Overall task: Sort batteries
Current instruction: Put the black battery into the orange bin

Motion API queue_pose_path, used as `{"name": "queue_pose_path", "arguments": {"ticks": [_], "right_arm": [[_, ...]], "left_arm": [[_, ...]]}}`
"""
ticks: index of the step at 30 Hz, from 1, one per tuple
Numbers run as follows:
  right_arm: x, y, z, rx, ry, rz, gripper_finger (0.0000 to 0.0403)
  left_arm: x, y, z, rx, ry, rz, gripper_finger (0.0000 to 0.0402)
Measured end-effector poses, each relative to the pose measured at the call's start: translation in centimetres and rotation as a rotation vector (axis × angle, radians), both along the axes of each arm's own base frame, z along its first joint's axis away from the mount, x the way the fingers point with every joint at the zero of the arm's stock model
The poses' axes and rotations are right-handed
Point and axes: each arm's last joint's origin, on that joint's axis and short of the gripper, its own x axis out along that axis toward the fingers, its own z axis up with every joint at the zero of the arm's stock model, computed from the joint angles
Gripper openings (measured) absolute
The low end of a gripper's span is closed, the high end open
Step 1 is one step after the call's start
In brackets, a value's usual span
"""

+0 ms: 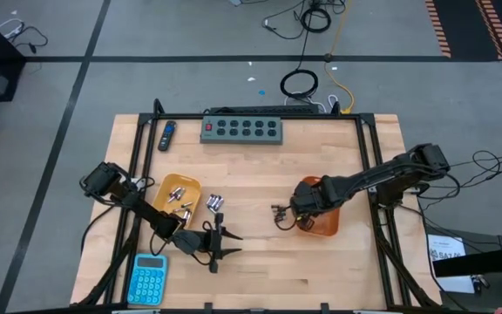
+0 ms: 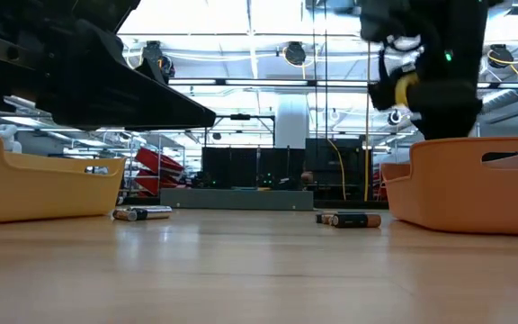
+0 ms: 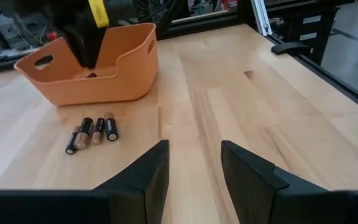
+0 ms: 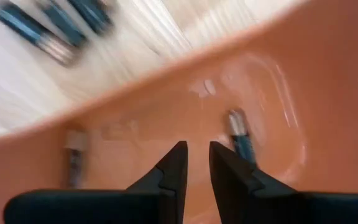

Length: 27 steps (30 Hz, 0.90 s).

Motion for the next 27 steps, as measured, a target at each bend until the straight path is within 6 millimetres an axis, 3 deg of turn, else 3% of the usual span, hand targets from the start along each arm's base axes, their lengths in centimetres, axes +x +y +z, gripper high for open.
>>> {"name": "queue_pose_path", "arguments": {"ticks": [8,13,16,20,27], "right_arm": [[3.4,1.0,4.6,-0.011,-0.114,0.020,0.0065],[8.3,2.2,5.4,-0.026,-0.130,0.151,0.0066],[10.9,2.5,4.0,-0.046,-0.069,0.251,0.0066],[12.7,2.2,1.0,-0.008,0.029,0.380,0.0066],[12.9,3.8,-1.8,0.049,0.131,0.592,0.0072]], "left_arm": [[0.3,0.3,0.0,-0.046,0.006,-0.004,0.0155],[0.3,0.4,0.0,-0.047,0.005,-0.001,0.0155],[0.3,0.3,0.2,-0.056,-0.008,-0.004,0.0155],[0.0,-0.3,0.3,-0.061,-0.016,-0.028,0.0155],[-0.6,-1.0,0.7,-0.055,-0.017,-0.059,0.0155]]}}
